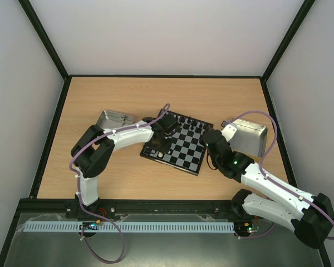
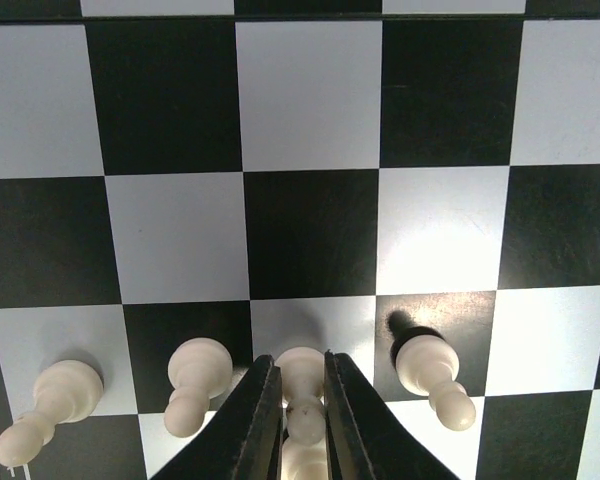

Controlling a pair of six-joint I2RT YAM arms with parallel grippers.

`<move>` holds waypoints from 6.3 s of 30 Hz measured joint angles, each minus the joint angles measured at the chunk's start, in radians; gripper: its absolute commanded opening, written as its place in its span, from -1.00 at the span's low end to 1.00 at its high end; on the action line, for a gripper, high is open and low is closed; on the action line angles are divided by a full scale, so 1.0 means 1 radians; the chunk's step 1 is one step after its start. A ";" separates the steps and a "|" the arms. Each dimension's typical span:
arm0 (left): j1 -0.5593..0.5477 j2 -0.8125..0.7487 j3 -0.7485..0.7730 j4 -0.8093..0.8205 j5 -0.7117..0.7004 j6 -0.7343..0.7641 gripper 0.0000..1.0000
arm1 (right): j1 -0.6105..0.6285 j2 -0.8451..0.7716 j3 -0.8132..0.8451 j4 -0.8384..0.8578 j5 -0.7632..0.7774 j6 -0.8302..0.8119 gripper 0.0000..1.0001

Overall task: Set up the chess pieces on the board
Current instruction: Adjust the chess piece on the chessboard, then pick up the chess piece from the storage box, then place the chess piece on the chessboard.

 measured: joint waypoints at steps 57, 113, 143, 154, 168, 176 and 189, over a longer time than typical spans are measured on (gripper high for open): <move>0.505 -0.257 -0.126 0.099 -0.041 -0.110 -0.24 | 0.000 -0.010 -0.013 0.018 -0.009 0.000 -0.51; 0.347 -0.522 -0.242 0.289 0.165 0.069 -0.76 | -0.002 0.157 0.159 0.128 -0.540 -0.152 0.00; 0.161 -0.944 -0.509 0.619 0.578 0.746 -0.82 | -0.012 0.172 0.279 0.206 -1.133 -0.146 -0.63; 0.163 -0.942 -0.509 0.612 0.584 0.786 -0.06 | -0.012 0.183 0.280 0.222 -1.166 -0.149 -0.97; 0.159 -1.043 -0.625 0.639 0.190 0.465 0.80 | -0.012 0.245 0.269 0.006 -0.674 -0.274 -0.97; 0.228 -1.038 -0.600 0.573 -0.035 0.267 0.99 | 0.042 0.346 0.195 -0.067 -0.494 -0.301 -0.97; 0.371 -1.038 -0.594 0.560 -0.026 0.177 0.98 | 0.129 0.566 0.180 -0.064 -0.432 -0.313 -0.97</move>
